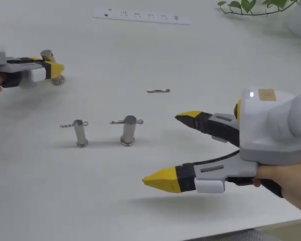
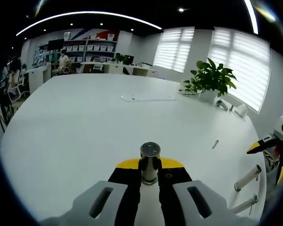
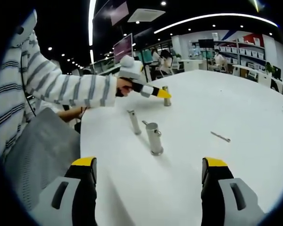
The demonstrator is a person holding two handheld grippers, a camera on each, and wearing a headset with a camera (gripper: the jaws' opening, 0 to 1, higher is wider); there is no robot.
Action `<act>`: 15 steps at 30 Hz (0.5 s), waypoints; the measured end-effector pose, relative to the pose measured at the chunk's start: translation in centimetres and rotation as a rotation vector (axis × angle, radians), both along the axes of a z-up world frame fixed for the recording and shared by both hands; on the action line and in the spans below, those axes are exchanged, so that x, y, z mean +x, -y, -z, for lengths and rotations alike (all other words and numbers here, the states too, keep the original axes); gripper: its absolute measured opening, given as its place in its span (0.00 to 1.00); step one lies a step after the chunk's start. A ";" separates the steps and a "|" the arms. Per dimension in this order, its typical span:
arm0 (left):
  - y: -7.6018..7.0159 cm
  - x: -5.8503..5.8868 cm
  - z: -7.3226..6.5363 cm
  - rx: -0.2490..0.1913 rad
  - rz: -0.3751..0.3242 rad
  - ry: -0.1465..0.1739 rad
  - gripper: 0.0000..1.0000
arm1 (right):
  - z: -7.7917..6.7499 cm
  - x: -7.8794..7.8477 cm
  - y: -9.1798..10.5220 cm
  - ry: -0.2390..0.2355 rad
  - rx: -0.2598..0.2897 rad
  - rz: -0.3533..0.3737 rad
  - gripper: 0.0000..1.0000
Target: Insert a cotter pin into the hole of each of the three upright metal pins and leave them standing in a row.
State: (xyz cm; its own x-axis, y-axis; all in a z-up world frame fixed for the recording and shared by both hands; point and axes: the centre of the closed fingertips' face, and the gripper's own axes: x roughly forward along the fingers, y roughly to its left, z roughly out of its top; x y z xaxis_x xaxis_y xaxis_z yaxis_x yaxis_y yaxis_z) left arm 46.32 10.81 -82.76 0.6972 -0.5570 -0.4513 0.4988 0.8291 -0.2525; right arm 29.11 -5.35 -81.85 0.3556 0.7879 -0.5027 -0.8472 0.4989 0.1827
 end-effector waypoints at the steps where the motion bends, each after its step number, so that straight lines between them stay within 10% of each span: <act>1: 0.0 -0.1 0.0 0.000 -0.005 -0.006 0.11 | 0.0 0.0 0.0 0.001 0.001 0.002 0.93; 15: -0.2 -2.0 -2.7 0.058 0.010 0.049 0.11 | -0.5 0.2 0.0 0.013 0.019 0.004 0.93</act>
State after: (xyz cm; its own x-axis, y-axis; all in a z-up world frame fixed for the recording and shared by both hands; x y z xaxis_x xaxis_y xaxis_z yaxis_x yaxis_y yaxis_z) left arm 44.28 11.01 -80.03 0.7138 -0.5380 -0.4483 0.5182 0.8364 -0.1787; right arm 29.35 -5.31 -81.36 0.3654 0.7958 -0.4829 -0.8473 0.4991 0.1813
